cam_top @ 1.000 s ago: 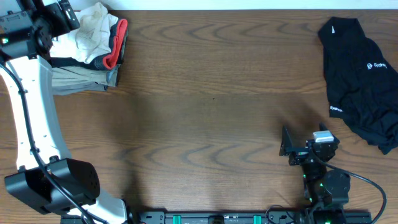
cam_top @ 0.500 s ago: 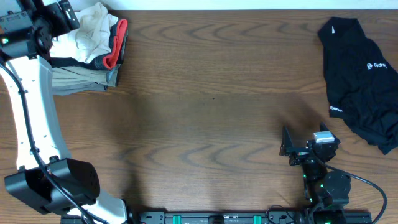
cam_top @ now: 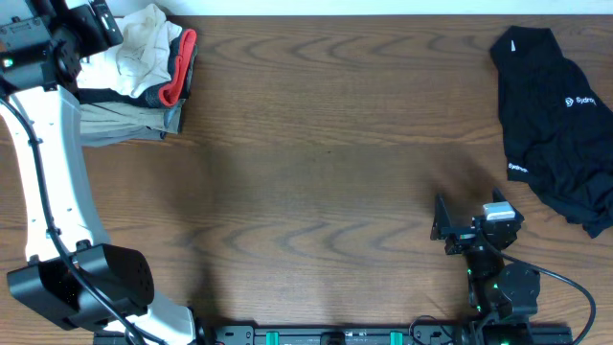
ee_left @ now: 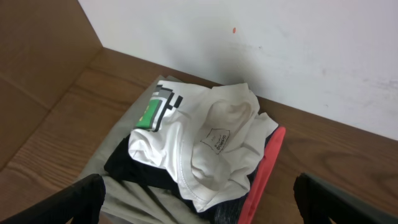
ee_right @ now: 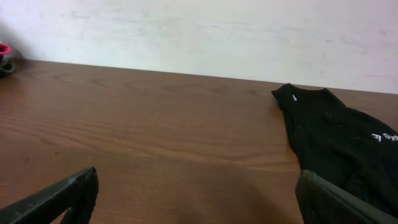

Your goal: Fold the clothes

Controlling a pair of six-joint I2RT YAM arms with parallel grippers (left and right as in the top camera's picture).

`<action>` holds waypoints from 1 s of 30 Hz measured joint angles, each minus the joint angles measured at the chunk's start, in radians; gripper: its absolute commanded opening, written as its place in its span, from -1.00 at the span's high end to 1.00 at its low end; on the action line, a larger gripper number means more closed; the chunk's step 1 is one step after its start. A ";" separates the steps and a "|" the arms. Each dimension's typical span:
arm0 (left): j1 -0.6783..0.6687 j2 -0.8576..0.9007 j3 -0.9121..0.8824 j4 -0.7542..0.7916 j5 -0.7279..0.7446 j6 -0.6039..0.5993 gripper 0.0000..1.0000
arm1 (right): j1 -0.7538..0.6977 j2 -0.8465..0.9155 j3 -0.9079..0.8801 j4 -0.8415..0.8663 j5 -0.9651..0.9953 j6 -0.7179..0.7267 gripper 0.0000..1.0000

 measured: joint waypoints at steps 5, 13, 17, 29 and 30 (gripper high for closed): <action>0.005 0.000 0.000 -0.008 0.000 0.000 -0.96 | 0.000 0.000 0.000 0.000 0.000 0.000 -0.98; 0.010 -0.055 -0.025 -0.197 -0.023 0.003 -0.96 | 0.000 0.000 0.000 0.000 0.000 0.000 -0.98; 0.010 -0.199 -0.162 -0.091 0.011 0.004 -0.96 | 0.000 0.000 0.000 0.000 0.000 0.000 -0.98; -0.005 -0.794 -1.041 0.458 0.145 0.004 -0.96 | 0.000 0.000 0.000 0.000 0.000 0.000 -0.98; -0.014 -0.842 -1.099 0.469 0.148 0.004 -0.96 | 0.000 0.000 0.000 0.000 0.000 0.000 -0.99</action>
